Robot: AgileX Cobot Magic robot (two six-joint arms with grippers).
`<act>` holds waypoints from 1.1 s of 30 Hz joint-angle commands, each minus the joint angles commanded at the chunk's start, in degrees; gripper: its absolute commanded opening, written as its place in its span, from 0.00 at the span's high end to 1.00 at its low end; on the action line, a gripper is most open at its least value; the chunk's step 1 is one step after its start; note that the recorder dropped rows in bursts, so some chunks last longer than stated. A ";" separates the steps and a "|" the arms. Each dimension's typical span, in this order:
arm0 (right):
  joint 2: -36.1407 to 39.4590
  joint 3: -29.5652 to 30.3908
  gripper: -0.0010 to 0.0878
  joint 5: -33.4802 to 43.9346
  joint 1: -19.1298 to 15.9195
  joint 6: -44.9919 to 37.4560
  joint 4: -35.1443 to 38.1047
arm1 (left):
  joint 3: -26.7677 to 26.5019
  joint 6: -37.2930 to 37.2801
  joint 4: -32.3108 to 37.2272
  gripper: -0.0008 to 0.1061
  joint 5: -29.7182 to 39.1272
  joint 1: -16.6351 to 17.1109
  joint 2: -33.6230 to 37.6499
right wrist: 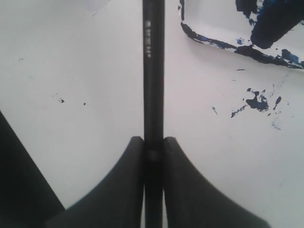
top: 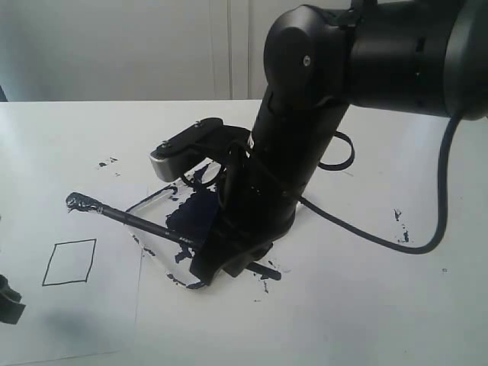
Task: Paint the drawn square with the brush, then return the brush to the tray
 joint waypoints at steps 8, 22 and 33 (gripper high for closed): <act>0.00 0.00 0.99 0.00 0.00 0.00 0.00 | 0.00 -0.21 0.00 0.55 -0.27 -1.70 2.55; 0.00 0.00 0.99 0.24 0.00 0.00 -0.77 | 0.00 -0.05 10.40 0.55 0.08 -1.70 5.36; 0.00 0.00 0.99 0.24 0.00 0.00 -0.88 | 0.00 -0.19 13.89 0.55 1.70 3.30 5.36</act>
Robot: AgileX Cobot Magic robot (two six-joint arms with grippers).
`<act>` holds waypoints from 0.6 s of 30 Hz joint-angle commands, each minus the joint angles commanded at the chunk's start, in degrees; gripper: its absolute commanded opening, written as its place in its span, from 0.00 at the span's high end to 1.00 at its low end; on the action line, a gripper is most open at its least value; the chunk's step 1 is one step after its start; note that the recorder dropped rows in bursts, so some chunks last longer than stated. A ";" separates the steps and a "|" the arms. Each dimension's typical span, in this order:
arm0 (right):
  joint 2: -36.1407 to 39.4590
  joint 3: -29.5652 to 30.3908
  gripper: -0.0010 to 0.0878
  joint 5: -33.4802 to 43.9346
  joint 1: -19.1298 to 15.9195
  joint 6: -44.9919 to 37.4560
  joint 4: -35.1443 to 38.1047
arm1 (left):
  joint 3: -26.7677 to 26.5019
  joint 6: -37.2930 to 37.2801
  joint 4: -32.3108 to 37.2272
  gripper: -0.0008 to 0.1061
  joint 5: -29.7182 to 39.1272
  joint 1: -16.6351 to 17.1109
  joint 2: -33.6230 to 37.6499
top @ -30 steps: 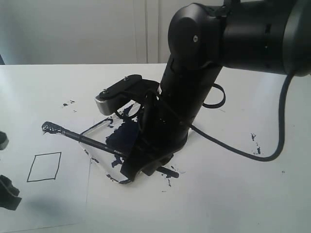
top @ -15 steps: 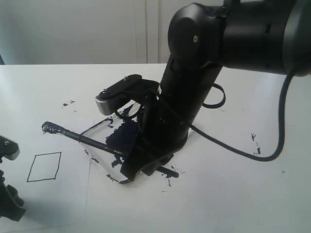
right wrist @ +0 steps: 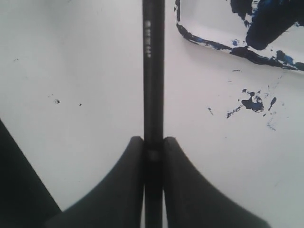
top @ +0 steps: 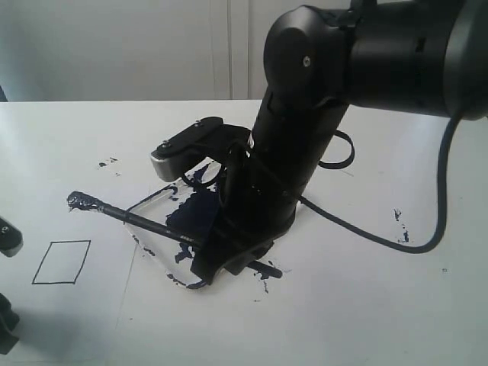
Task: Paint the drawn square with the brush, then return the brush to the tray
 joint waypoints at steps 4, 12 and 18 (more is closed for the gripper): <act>0.00 0.00 0.99 -0.22 0.00 0.00 0.01 | 0.00 -0.24 0.65 0.55 2.79 0.14 -0.99; 0.00 0.00 0.99 0.31 0.00 0.00 0.01 | -0.85 -15.00 5.98 0.55 3.35 4.82 -4.24; 0.00 0.00 0.99 -0.22 0.00 0.00 0.01 | -3.10 -23.26 5.44 0.56 9.41 4.42 -9.07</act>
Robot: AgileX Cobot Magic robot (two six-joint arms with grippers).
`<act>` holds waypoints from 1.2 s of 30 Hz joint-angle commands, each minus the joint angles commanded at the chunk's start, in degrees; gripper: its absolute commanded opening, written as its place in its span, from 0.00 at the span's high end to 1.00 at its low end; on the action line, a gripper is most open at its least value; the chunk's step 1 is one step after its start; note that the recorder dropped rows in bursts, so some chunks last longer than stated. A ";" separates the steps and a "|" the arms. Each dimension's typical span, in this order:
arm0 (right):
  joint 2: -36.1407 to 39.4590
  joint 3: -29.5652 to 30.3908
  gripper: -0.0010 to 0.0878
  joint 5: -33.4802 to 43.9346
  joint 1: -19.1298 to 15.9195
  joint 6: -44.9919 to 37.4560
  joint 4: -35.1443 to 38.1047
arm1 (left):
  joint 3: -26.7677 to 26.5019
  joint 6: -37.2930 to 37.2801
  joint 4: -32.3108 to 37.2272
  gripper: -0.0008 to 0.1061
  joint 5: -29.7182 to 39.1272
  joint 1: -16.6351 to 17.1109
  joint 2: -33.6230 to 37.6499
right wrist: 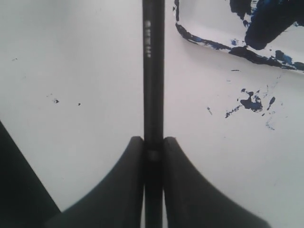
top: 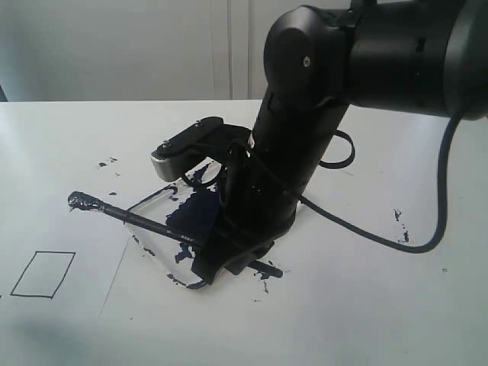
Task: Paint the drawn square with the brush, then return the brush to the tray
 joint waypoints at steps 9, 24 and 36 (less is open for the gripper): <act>0.00 0.00 0.99 0.11 0.00 0.00 0.00 | 0.00 -2.39 -10.62 0.56 4.76 0.00 0.11; 0.00 0.00 0.99 0.00 0.00 0.00 0.00 | 0.00 -3.66 -10.13 0.56 -1.98 -0.03 5.57; 0.00 0.00 0.99 -0.37 0.00 0.00 0.00 | 0.00 -3.63 -10.60 0.58 -4.86 -0.03 9.82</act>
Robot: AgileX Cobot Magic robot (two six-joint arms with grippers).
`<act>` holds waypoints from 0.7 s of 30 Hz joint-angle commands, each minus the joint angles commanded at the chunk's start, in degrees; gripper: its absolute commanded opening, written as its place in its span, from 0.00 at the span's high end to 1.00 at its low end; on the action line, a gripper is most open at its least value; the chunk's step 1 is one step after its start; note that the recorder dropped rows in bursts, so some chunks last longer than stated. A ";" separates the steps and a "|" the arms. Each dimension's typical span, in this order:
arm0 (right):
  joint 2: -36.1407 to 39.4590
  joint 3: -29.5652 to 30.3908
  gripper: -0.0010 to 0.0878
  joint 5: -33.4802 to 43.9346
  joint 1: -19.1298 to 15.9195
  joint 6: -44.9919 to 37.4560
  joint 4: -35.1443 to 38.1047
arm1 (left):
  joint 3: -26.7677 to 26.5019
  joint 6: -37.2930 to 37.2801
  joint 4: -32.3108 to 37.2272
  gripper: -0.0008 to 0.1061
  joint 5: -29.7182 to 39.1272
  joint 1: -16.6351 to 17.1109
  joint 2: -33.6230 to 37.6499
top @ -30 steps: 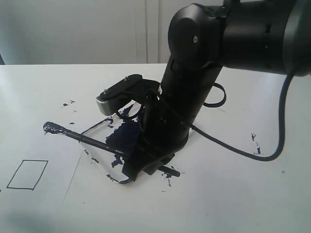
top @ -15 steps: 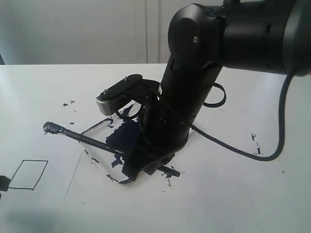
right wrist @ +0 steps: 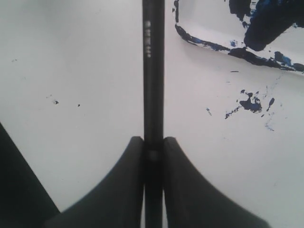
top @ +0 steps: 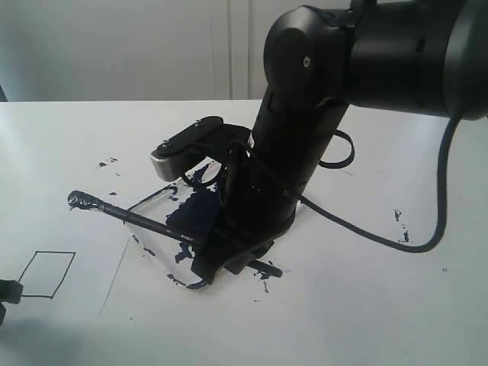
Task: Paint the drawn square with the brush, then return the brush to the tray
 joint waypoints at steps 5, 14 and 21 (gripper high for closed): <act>0.00 0.00 0.99 0.00 0.00 0.00 0.00 | 0.00 0.00 0.87 0.58 -0.12 0.00 1.17; 0.00 0.00 0.99 0.00 0.00 0.00 0.00 | 0.00 7.63 5.30 0.58 0.71 0.00 1.57; 0.00 0.00 0.99 0.00 0.00 0.00 0.00 | 0.00 17.23 5.81 0.58 0.71 0.00 1.57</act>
